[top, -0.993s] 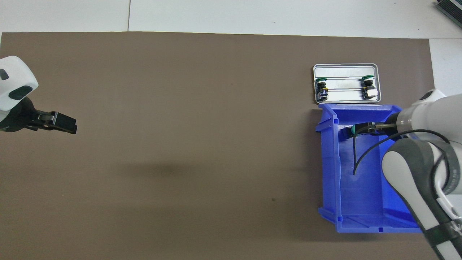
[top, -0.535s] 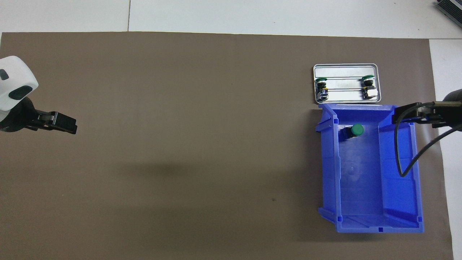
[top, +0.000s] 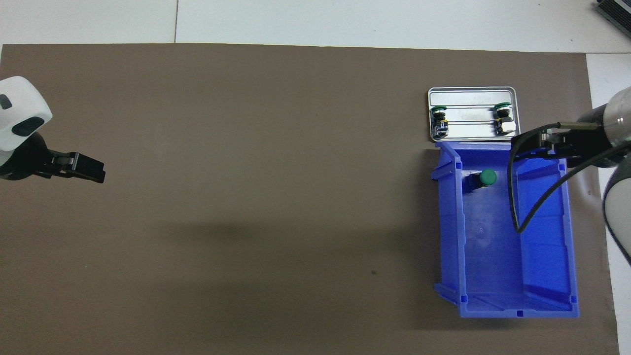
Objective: Place and press button with both arms
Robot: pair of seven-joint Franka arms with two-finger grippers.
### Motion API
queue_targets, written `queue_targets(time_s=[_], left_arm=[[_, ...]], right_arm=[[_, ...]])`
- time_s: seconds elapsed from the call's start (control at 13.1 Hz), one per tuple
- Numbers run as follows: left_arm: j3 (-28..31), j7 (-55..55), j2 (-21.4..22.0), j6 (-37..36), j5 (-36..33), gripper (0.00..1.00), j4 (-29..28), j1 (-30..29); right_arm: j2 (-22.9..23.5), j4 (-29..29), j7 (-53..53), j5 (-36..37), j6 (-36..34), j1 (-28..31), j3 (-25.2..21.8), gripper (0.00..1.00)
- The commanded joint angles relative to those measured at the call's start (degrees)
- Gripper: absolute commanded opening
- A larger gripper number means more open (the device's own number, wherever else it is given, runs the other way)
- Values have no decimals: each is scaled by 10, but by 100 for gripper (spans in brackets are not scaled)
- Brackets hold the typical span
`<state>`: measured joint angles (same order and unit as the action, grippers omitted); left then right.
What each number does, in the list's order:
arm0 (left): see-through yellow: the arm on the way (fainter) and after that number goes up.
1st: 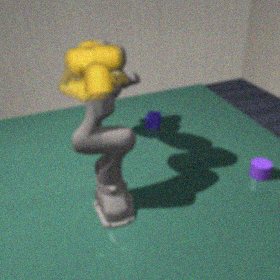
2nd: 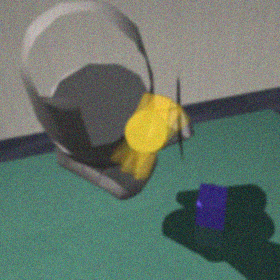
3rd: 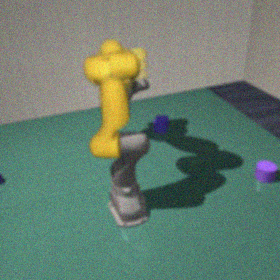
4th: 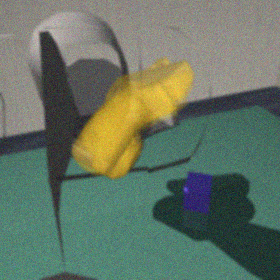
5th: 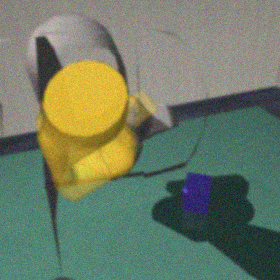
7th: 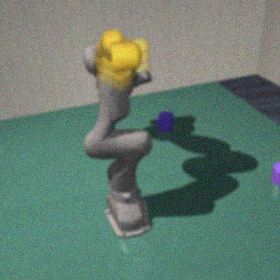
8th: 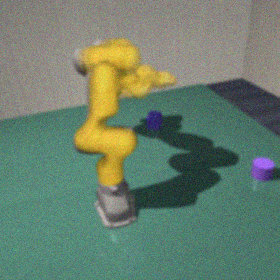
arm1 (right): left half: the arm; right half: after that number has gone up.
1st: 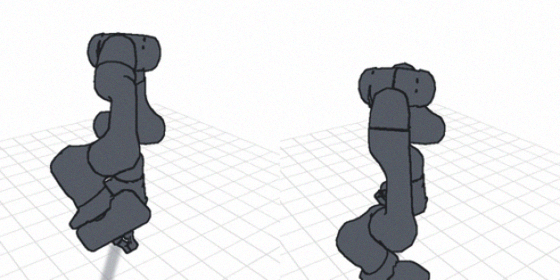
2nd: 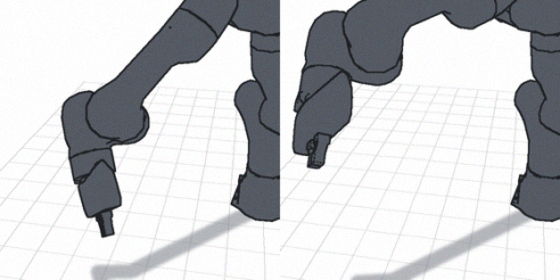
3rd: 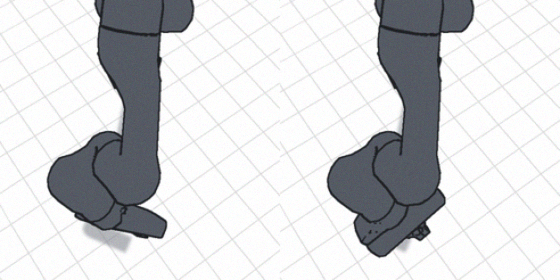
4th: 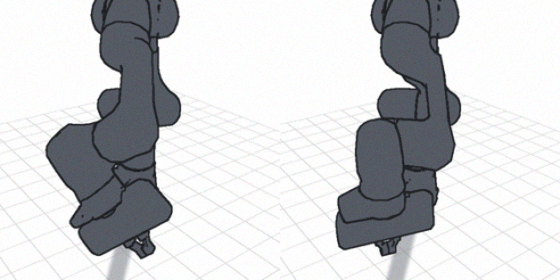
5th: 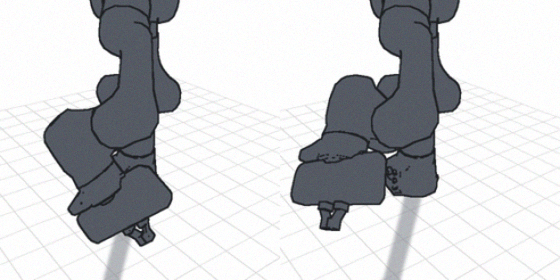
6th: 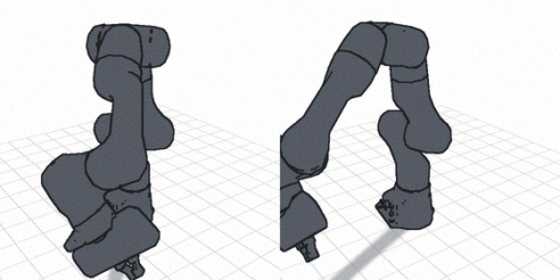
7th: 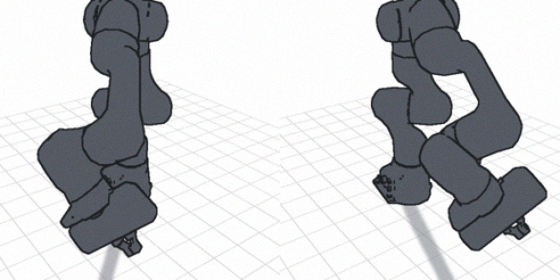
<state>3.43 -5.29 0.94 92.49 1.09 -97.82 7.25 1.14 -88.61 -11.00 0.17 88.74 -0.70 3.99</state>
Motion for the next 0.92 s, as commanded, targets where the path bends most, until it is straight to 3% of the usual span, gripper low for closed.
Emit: queue_targets(time_s=[0.0,0.84], left_arm=[[-3,-3,7,4,-7,100,-3,-4],[-3,-3,7,4,-7,100,-3,-4]], right_arm=[[-5,-9,-5,6,-7,11,5,100],[-8,-17,-1,5,-1,17,0,100]])
